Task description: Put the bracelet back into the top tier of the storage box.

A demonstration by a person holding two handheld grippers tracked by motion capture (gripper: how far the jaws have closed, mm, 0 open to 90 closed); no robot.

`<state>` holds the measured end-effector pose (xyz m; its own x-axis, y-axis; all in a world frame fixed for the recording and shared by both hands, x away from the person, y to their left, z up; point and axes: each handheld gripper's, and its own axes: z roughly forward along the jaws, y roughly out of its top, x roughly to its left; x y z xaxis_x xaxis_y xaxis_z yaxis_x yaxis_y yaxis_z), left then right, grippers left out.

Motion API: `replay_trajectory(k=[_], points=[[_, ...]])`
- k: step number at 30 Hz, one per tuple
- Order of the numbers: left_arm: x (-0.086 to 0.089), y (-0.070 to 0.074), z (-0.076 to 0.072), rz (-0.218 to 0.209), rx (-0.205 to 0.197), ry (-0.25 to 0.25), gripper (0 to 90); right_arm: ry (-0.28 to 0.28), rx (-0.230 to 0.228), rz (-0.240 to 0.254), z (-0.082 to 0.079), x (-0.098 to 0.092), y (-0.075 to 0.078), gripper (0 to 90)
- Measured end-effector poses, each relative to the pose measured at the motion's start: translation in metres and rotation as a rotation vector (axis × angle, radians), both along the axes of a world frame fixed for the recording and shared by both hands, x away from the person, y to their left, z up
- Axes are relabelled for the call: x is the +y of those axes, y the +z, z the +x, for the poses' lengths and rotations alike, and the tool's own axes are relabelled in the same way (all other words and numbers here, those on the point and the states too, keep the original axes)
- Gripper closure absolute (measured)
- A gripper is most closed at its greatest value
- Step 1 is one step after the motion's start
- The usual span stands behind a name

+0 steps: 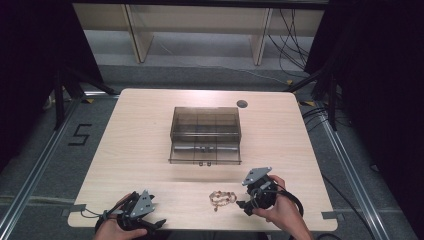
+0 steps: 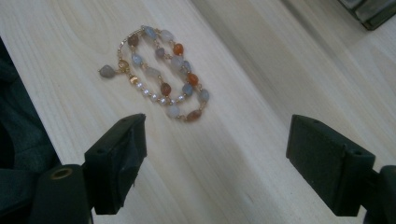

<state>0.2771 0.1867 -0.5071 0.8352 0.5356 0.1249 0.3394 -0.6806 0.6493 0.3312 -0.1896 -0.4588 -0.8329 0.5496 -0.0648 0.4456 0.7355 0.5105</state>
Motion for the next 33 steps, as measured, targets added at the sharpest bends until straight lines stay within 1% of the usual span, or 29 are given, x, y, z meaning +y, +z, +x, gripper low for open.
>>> replay_trajectory(k=[1, 3, 4, 5, 6, 7, 8, 9, 10, 11, 12, 13, 14, 15, 16, 17, 19, 20, 22, 24, 26, 27, 28, 29, 30, 31, 33], points=[[0.0, 0.0, 0.0, 0.002, 0.002, 0.0, 16.4, -0.004, 0.004, -0.002, 0.0, 0.002, 0.001, 20.5], [0.0, -0.001, 0.0, 0.009, -0.001, 0.003, 16.4, 0.015, 0.004, -0.017, 0.001, 0.005, 0.001, 20.4], [0.0, 0.0, 0.0, -0.003, 0.005, 0.0, 16.4, 0.013, 0.014, -0.02, 0.001, 0.007, 0.001, 20.3], [0.0, 0.0, 0.0, 0.0, 0.0, -0.002, 16.4, 0.026, 0.014, -0.014, 0.002, 0.008, 0.0, 20.3], [0.0, 0.0, 0.0, 0.0, 0.001, 0.0, 16.5, 0.031, 0.022, -0.027, 0.002, 0.009, 0.0, 20.4], [0.0, 0.0, 0.0, 0.0, 0.001, 0.002, 16.4, 0.019, 0.029, -0.033, 0.002, 0.011, 0.0, 20.7], [0.0, 0.0, 0.0, 0.0, 0.001, 0.003, 16.4, 0.041, 0.027, -0.034, 0.004, 0.012, -0.001, 21.0], [0.0, 0.0, 0.0, 0.001, 0.001, 0.002, 16.4, 0.032, 0.031, -0.038, 0.004, 0.013, -0.001, 21.0], [0.0, 0.0, 0.0, 0.0, 0.0, 0.0, 16.4, 0.036, 0.034, -0.037, 0.004, 0.014, -0.001, 20.9], [0.0, 0.0, 0.0, -0.002, 0.001, 0.0, 16.4, 0.032, 0.047, -0.039, 0.005, 0.015, -0.001, 21.0], [0.0, 0.0, 0.0, -0.001, 0.0, 0.001, 16.4, 0.045, 0.041, -0.037, 0.006, 0.016, -0.001, 21.4], [0.0, 0.0, 0.0, 0.003, 0.001, 0.002, 16.4, 0.038, 0.042, -0.04, 0.006, 0.017, -0.001, 22.0], [0.0, 0.0, 0.0, 0.004, 0.0, 0.002, 16.5, 0.058, 0.037, -0.043, 0.007, 0.019, -0.001, 22.1], [-0.001, 0.0, -0.001, -0.019, 0.009, 0.0, 16.5, 0.044, 0.046, -0.042, 0.006, 0.02, -0.001, 22.1], [0.0, 0.0, 0.0, -0.005, -0.001, -0.005, 16.4, 0.067, 0.035, -0.043, 0.008, 0.022, -0.001, 22.1], [0.0, 0.0, 0.0, -0.009, 0.009, -0.01, 16.5, 0.059, 0.038, -0.045, 0.008, 0.024, 0.0, 22.1], [0.0, 0.0, 0.0, -0.007, 0.007, -0.008, 16.4, 0.07, 0.039, -0.051, 0.009, 0.027, 0.001, 22.5], [0.0, 0.0, 0.0, -0.001, 0.0, -0.003, 16.5, 0.085, 0.038, -0.055, 0.009, 0.03, 0.0, 22.5], [0.0, 0.0, 0.0, 0.0, 0.001, 0.0, 16.5, 0.104, 0.048, -0.062, 0.01, 0.034, -0.001, 22.7], [0.0, 0.001, 0.0, -0.002, -0.001, 0.0, 16.4, 0.108, 0.059, -0.073, 0.01, 0.04, -0.003, 22.9], [0.0, 0.0, 0.001, -0.006, 0.005, -0.008, 16.5, 0.134, 0.066, -0.084, 0.011, 0.046, -0.005, 23.5], [0.0, 0.0, 0.0, -0.001, 0.0, -0.001, 16.5, 0.138, 0.063, -0.085, 0.011, 0.048, -0.005, 23.7], [0.0, 0.001, 0.0, 0.0, -0.002, -0.003, 16.5, 0.137, 0.073, -0.09, 0.011, 0.051, -0.006, 23.9], [0.0, 0.0, 0.0, -0.002, 0.0, -0.001, 16.4, 0.146, 0.069, -0.093, 0.012, 0.052, -0.007, 24.2], [0.0, 0.0, 0.0, -0.002, 0.0, -0.001, 16.5, 0.139, 0.08, -0.102, 0.012, 0.054, -0.008, 25.2], [0.0, 0.0, 0.0, -0.001, -0.001, -0.001, 16.5, 0.146, 0.074, -0.109, 0.013, 0.055, -0.009, 25.7], [0.0, 0.0, 0.0, -0.001, 0.0, 0.0, 16.5, 0.156, 0.078, -0.113, 0.013, 0.057, -0.01, 25.9]])
